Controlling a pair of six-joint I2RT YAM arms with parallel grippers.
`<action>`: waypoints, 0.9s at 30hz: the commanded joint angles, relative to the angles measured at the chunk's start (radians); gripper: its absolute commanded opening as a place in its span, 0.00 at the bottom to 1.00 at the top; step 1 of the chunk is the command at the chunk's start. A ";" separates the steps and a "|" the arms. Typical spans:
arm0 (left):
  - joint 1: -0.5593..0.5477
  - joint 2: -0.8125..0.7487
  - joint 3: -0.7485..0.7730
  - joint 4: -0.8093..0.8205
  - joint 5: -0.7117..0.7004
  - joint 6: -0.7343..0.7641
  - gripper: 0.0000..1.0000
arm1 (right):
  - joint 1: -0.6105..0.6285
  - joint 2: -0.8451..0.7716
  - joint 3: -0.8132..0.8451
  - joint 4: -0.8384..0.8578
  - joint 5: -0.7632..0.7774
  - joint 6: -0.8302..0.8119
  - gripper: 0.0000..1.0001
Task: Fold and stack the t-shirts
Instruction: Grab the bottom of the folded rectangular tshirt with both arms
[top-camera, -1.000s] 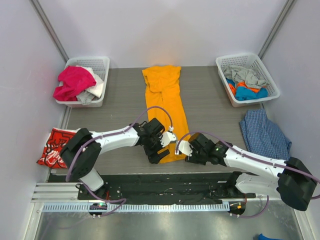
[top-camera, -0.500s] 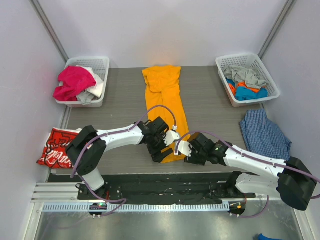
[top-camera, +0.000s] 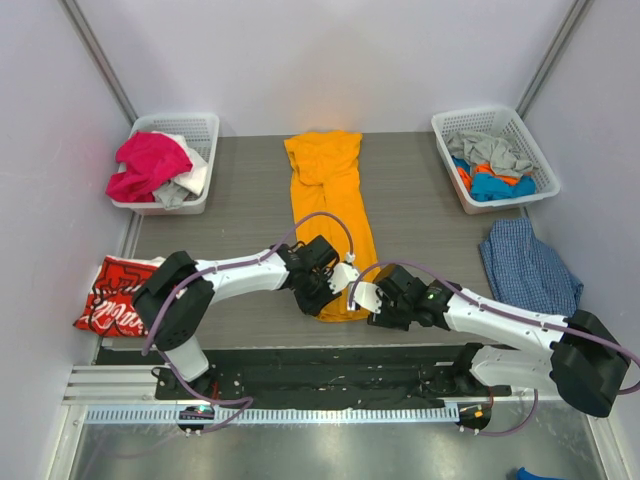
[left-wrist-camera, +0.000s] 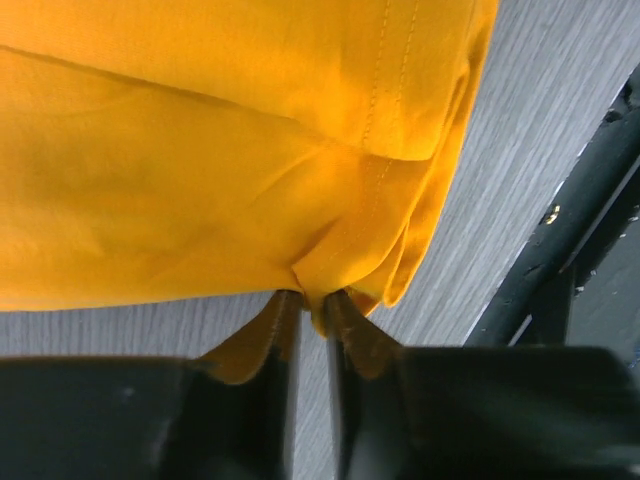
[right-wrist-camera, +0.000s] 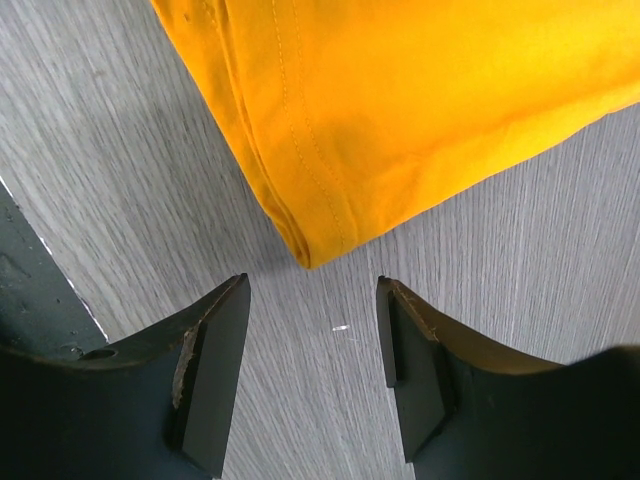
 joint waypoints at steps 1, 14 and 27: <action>-0.013 0.019 0.015 -0.021 0.002 0.006 0.10 | 0.006 -0.005 0.030 0.024 -0.002 0.000 0.60; -0.015 0.040 0.081 -0.062 0.004 0.054 0.00 | 0.006 -0.012 0.059 0.028 0.010 0.000 0.60; -0.015 0.031 0.080 -0.074 0.004 0.081 0.00 | 0.006 0.081 0.036 0.132 0.003 -0.032 0.60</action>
